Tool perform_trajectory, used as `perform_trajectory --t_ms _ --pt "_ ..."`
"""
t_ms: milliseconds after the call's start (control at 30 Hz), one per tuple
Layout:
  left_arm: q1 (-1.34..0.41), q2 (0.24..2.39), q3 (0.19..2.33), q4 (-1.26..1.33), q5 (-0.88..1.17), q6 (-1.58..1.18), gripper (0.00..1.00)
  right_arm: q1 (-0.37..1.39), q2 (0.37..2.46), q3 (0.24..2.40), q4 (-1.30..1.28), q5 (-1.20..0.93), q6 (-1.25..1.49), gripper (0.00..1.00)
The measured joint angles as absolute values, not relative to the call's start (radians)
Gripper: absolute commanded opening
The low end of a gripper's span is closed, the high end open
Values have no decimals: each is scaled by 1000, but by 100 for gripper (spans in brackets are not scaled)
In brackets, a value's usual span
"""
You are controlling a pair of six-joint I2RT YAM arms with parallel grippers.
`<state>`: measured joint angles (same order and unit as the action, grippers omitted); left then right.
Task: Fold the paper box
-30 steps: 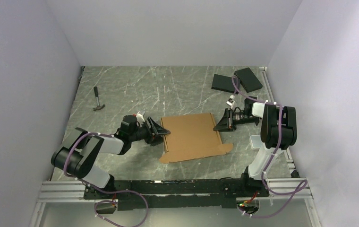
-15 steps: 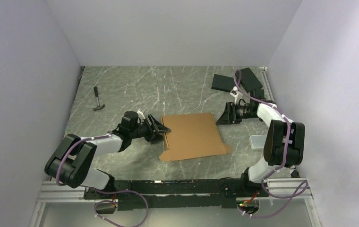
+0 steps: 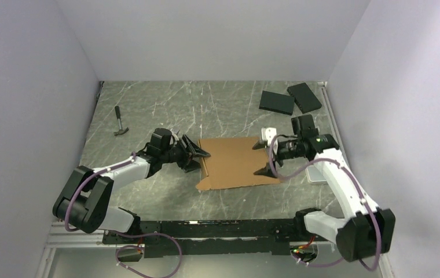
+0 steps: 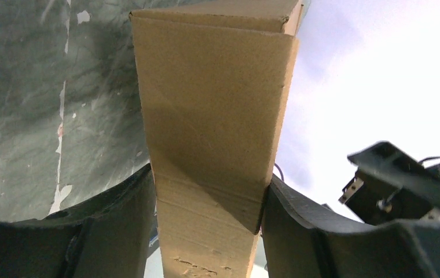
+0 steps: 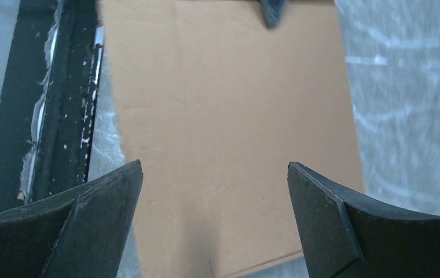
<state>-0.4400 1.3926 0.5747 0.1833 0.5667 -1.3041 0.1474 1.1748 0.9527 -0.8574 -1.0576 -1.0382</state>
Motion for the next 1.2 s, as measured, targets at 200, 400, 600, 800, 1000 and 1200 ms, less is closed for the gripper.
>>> perform_trajectory --t_ms 200,400,600,800,1000,1200 --pt "-433 1389 586 148 569 -1349 39 305 1114 943 -889 -1004 -1203 100" --pt "-430 1389 595 132 571 -1404 38 418 1131 926 -845 -884 -1191 100" --pt "-426 1389 601 123 571 -1450 38 493 1084 828 -771 -766 -1137 100" --pt "-424 1391 601 123 571 -1494 38 524 1071 808 -730 -698 -1100 100" --pt "-424 1393 601 131 569 -1548 38 587 1057 778 -640 -597 -1064 100" --pt "-423 1399 601 154 559 -1613 38 636 1039 738 -530 -460 -1042 100"
